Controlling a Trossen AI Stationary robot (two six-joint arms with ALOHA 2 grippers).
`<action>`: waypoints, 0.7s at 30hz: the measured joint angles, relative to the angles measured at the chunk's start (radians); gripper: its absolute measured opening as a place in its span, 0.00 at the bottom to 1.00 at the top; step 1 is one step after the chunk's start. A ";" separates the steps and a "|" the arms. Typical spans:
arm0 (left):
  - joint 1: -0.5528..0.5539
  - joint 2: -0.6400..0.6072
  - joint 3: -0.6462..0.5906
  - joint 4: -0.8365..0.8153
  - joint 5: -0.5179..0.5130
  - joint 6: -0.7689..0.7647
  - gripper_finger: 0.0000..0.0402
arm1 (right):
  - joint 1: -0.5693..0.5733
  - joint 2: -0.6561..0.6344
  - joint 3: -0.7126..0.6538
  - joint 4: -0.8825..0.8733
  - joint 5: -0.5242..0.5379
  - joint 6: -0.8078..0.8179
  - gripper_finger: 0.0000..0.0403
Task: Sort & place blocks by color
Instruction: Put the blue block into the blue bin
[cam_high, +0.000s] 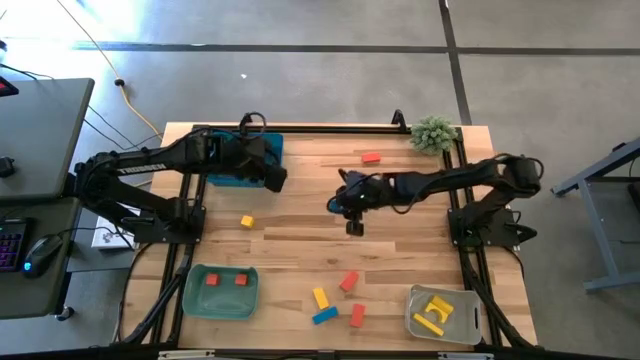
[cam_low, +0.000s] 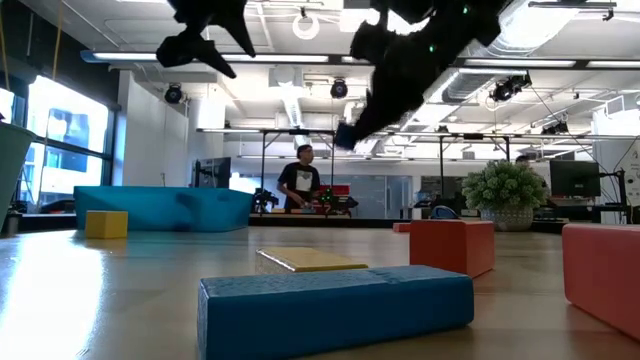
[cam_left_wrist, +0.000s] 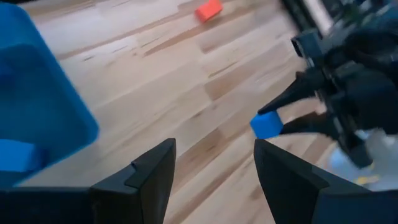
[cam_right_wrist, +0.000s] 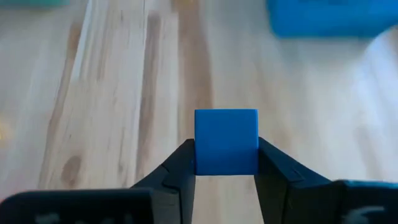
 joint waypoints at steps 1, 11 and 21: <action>0.010 0.000 0.000 0.018 0.013 -0.015 0.52 | 0.000 -0.017 0.000 0.010 0.018 -0.022 0.25; 0.039 0.000 0.000 0.214 0.051 -0.080 0.52 | 0.004 -0.083 0.000 0.256 0.115 -0.183 0.25; -0.003 0.058 0.001 0.256 -0.025 -0.114 0.51 | -0.009 -0.083 0.000 0.341 0.185 -0.231 0.25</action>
